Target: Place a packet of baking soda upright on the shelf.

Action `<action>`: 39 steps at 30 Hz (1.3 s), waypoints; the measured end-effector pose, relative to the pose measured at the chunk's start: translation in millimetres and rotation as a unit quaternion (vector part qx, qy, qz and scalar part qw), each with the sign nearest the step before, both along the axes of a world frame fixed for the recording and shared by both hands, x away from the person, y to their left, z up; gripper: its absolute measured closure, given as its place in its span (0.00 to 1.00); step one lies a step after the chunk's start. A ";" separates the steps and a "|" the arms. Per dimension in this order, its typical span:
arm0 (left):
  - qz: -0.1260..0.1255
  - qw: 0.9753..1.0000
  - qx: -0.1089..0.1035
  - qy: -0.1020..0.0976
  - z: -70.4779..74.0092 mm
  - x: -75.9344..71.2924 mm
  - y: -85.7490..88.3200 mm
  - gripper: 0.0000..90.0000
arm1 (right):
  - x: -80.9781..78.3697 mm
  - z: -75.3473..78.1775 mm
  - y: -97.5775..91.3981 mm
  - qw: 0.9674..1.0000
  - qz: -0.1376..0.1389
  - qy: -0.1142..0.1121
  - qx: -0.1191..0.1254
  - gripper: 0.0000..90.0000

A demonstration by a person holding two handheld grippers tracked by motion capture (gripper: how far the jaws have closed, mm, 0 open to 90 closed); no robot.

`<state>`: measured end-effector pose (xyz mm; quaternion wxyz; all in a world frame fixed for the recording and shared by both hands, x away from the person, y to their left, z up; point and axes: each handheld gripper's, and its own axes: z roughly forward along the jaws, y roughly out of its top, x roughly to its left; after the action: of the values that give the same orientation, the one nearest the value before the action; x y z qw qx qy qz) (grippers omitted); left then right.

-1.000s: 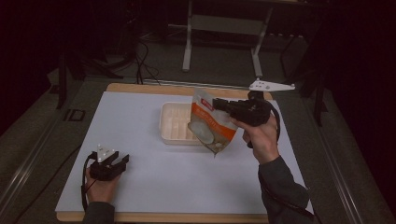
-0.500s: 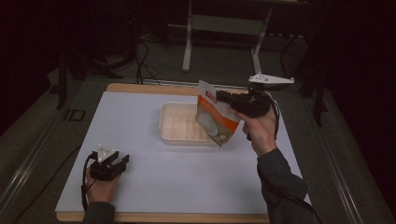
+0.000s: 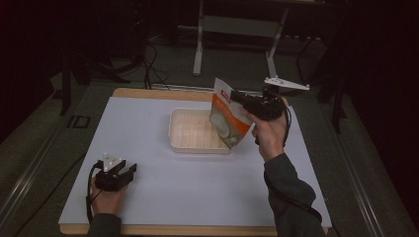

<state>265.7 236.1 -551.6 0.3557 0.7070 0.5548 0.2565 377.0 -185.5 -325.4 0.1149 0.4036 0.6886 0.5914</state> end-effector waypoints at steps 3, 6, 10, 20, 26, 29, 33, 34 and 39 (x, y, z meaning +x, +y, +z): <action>0.000 1.000 -0.001 -0.001 0.0 -0.1 -0.1 0.60 | 2.2 -1.4 1.2 1.000 -0.016 0.001 0.003 1.00; 0.000 1.000 -0.001 -0.001 0.0 0.0 -0.2 0.60 | 4.8 -3.2 0.7 1.000 -0.029 0.002 0.005 1.00; 0.000 1.000 0.000 0.000 0.0 0.1 -0.2 0.60 | 6.6 -5.3 0.0 0.999 -0.047 0.000 0.008 1.00; 0.000 1.000 0.000 -0.002 -0.1 -0.1 -0.4 0.60 | 9.0 -9.2 0.6 0.996 -0.093 -0.012 0.004 1.00; 0.000 1.000 -0.001 -0.002 -0.2 0.1 -0.5 0.60 | 11.9 -14.3 -0.7 0.992 -0.123 -0.012 0.011 1.00; 0.000 1.000 -0.001 -0.002 -0.2 0.0 -0.6 0.60 | 12.6 -16.4 -1.4 0.991 -0.133 -0.013 0.010 1.00; 0.000 1.000 0.000 -0.002 -0.2 0.1 -0.6 0.60 | 13.3 -20.4 -3.2 0.988 -0.151 -0.017 0.007 1.00; 0.000 1.000 0.000 -0.002 -0.2 0.1 -0.7 0.60 | 13.0 -22.3 -3.8 0.987 -0.160 -0.021 0.001 1.00; 0.000 1.000 0.001 -0.002 -0.2 0.1 -0.8 0.60 | 13.4 -28.1 -5.0 0.985 -0.174 -0.022 0.005 1.00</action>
<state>265.8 235.3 -551.8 0.3565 0.7067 0.5539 0.2583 390.4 -190.4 -353.5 0.2291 0.5045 0.6019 0.5750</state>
